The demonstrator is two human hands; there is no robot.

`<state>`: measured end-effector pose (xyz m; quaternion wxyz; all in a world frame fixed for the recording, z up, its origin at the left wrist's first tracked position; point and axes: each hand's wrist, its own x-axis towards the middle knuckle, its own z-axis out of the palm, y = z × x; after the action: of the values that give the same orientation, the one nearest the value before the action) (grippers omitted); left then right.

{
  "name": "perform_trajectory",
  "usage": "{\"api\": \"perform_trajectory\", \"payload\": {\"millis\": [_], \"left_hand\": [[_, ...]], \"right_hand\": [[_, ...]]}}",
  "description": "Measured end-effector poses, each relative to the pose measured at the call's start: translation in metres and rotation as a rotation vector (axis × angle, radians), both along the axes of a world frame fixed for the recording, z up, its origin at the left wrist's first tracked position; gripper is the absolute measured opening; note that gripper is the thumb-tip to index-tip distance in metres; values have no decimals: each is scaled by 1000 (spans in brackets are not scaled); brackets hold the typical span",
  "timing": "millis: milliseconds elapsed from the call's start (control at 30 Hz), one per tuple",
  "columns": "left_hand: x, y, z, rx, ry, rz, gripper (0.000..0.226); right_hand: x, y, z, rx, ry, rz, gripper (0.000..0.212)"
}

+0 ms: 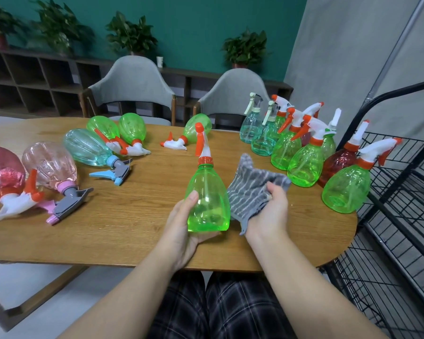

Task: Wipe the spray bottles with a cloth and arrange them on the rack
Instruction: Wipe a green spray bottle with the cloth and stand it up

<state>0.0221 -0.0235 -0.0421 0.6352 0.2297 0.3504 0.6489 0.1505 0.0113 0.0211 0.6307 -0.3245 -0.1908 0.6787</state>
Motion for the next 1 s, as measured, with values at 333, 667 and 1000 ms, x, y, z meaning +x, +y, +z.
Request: {"api": "perform_trajectory", "payload": {"millis": [333, 667, 1000], "left_hand": [[2, -4, 5, 73, -3, -21, 42], [1, -2, 2, 61, 16, 64, 89], [3, -4, 5, 19, 1, 37, 50]], "right_hand": [[-18, -6, -19, 667, -843, 140, 43], [-8, -14, -42, 929, -802, 4, 34], [3, -8, -10, 37, 3, 10, 30]]}}
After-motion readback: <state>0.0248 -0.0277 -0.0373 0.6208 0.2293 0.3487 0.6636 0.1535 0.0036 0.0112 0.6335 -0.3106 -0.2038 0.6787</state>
